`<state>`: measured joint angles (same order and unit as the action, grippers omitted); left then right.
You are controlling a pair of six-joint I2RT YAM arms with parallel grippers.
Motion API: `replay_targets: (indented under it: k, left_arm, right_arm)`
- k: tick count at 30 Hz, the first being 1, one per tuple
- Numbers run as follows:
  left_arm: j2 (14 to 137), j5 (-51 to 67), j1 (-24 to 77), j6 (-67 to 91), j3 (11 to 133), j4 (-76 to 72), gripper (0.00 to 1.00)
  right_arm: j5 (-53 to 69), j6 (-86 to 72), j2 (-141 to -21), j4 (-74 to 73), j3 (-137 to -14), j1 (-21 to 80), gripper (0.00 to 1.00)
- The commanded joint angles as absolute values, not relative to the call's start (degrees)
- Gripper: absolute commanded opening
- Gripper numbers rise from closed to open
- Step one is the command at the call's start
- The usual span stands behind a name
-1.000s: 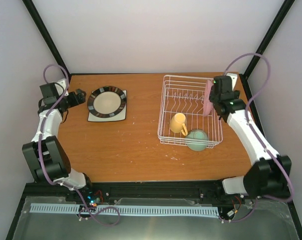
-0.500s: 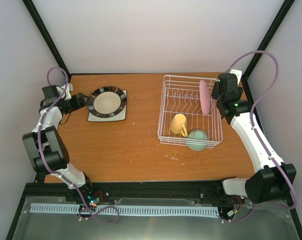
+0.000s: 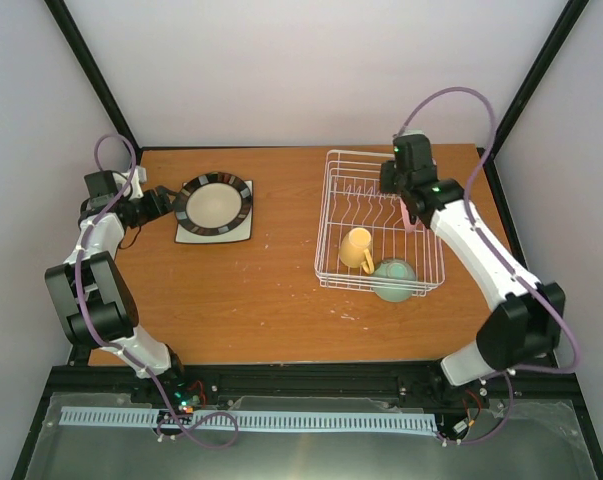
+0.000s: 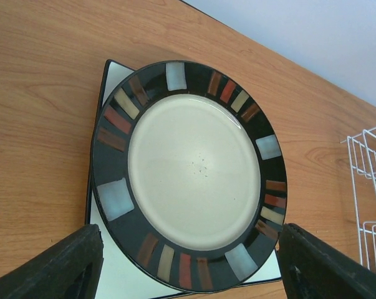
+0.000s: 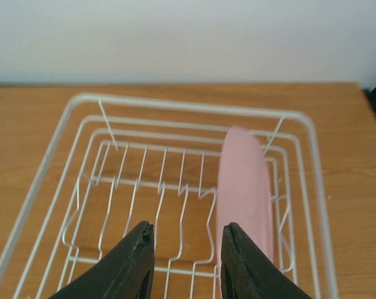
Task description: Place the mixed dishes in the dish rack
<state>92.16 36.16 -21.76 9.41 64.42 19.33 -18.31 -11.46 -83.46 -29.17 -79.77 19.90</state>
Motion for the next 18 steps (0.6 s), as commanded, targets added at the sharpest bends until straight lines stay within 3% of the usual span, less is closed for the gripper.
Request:
replay_targets:
  k: [1,18]
  left_arm:
    - [92.25,37.04,-21.99,8.71,64.71,19.00,0.77]
    - [92.83,36.39,-22.01,8.20,64.85,18.91,0.76]
  right_arm:
    - [-14.73,-10.82,-89.53,-33.61,-82.11,20.21,0.30]
    - [-25.95,-14.01,-98.66,-41.09,-82.90,14.45,0.29]
